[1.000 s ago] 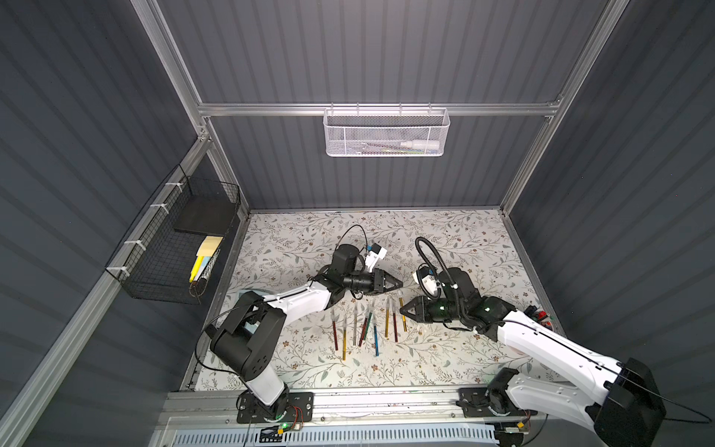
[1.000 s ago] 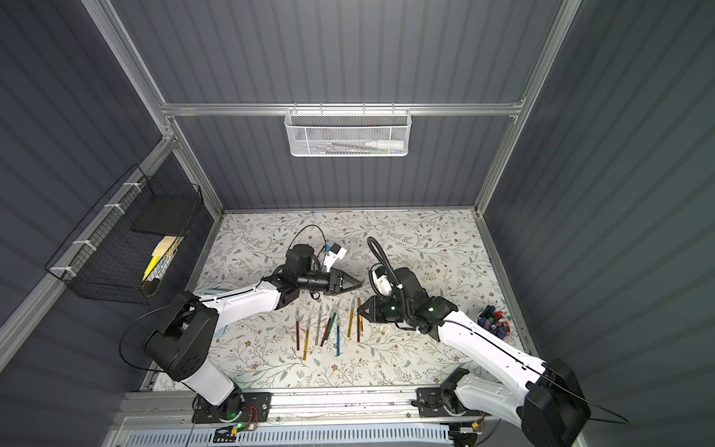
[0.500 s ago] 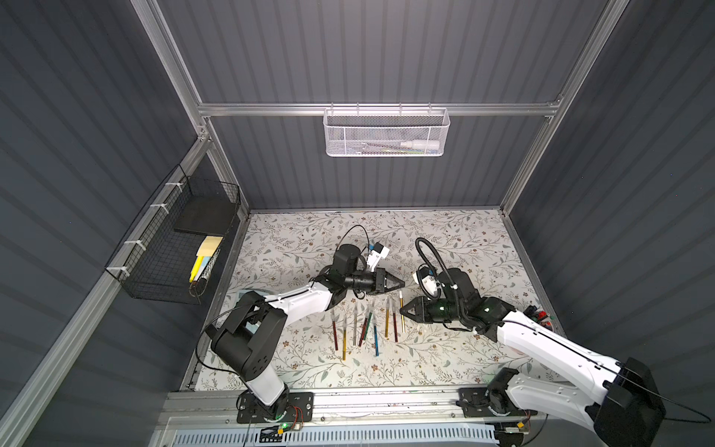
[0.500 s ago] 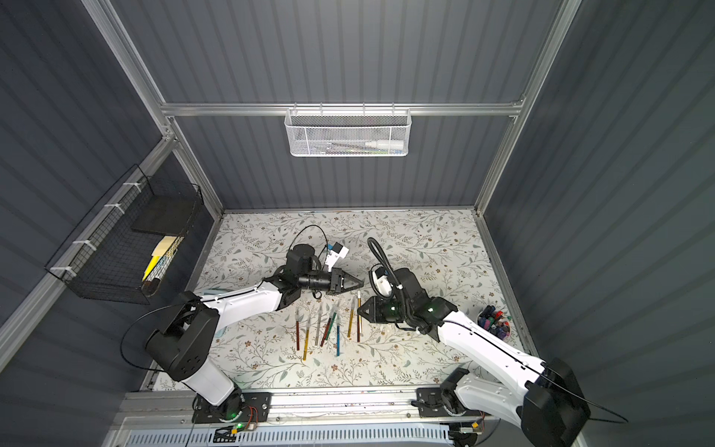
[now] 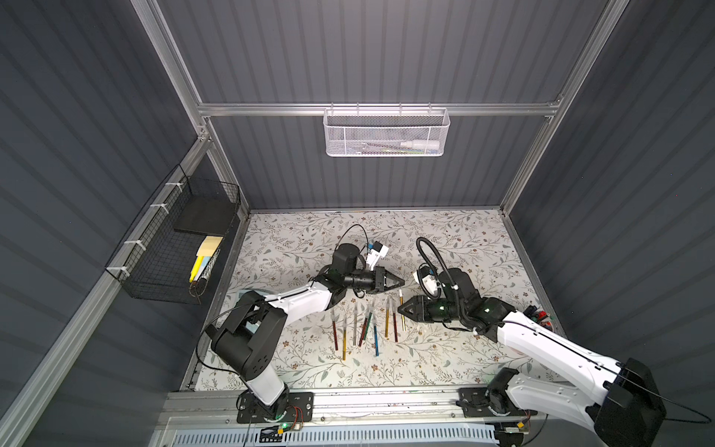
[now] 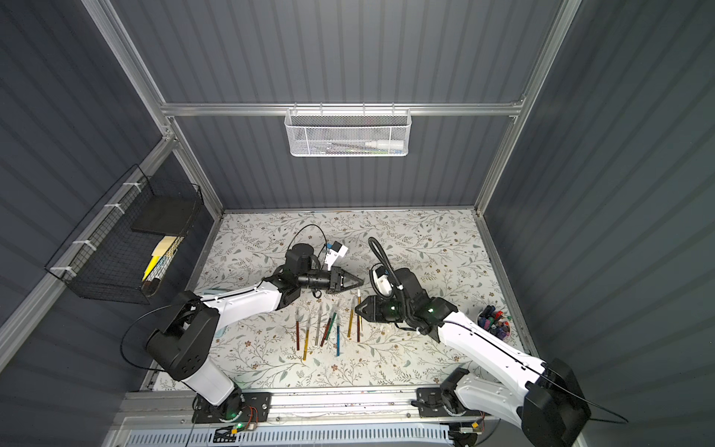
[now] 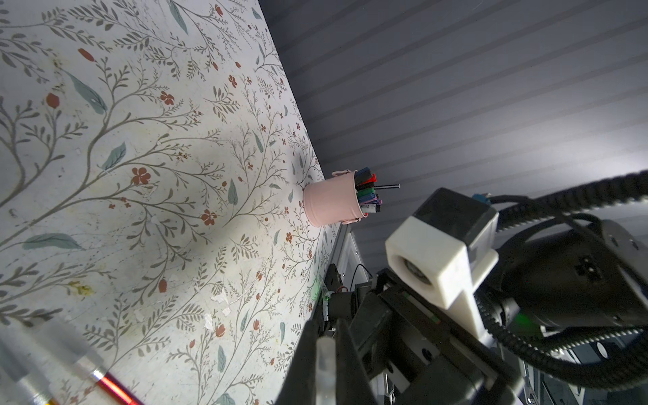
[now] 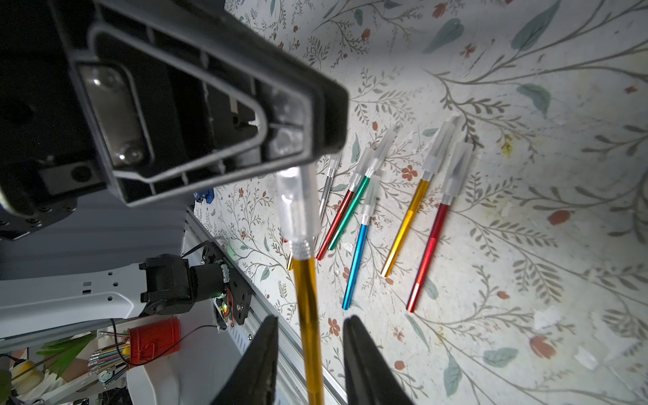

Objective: Remove protective caps from carving knives
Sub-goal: Remove the protective sleeve from the carving knife.

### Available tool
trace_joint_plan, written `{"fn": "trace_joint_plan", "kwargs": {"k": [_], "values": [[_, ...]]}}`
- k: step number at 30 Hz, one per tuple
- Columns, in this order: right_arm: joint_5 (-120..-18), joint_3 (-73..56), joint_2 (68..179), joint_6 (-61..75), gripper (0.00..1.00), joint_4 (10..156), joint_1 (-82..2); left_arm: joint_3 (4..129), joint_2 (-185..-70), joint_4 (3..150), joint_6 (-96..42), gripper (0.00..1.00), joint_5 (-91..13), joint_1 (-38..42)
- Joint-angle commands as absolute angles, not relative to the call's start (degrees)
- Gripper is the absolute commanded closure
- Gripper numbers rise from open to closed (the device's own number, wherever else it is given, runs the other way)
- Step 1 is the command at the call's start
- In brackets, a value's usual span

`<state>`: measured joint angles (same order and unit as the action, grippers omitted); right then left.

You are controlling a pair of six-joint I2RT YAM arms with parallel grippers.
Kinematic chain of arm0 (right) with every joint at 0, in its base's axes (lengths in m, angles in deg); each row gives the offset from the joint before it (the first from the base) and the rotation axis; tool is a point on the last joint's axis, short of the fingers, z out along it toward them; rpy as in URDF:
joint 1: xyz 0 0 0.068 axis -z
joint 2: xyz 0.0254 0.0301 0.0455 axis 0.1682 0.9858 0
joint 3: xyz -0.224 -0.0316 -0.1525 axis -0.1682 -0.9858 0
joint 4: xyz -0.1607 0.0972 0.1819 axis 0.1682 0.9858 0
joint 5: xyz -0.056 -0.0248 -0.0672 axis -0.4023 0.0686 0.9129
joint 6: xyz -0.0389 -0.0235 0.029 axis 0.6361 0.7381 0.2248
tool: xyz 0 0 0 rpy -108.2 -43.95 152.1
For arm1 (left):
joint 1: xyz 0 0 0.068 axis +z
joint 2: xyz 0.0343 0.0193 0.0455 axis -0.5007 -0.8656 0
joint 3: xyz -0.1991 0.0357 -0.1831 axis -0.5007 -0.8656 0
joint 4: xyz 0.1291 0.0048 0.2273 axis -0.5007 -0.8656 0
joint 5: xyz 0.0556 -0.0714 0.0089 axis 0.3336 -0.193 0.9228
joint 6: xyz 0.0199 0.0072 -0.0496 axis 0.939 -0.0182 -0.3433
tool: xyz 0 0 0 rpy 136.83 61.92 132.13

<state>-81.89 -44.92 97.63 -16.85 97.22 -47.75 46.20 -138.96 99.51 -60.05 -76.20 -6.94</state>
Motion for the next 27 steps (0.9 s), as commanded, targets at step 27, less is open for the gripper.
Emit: {"fn": "trace_joint_plan", "kwargs": {"k": [27], "values": [[-83.8,-48.6,96.4,-18.2,0.97,95.6,-47.7,50.6,-139.1,94.9,-58.2,1.00,-75.3,-6.5]]}}
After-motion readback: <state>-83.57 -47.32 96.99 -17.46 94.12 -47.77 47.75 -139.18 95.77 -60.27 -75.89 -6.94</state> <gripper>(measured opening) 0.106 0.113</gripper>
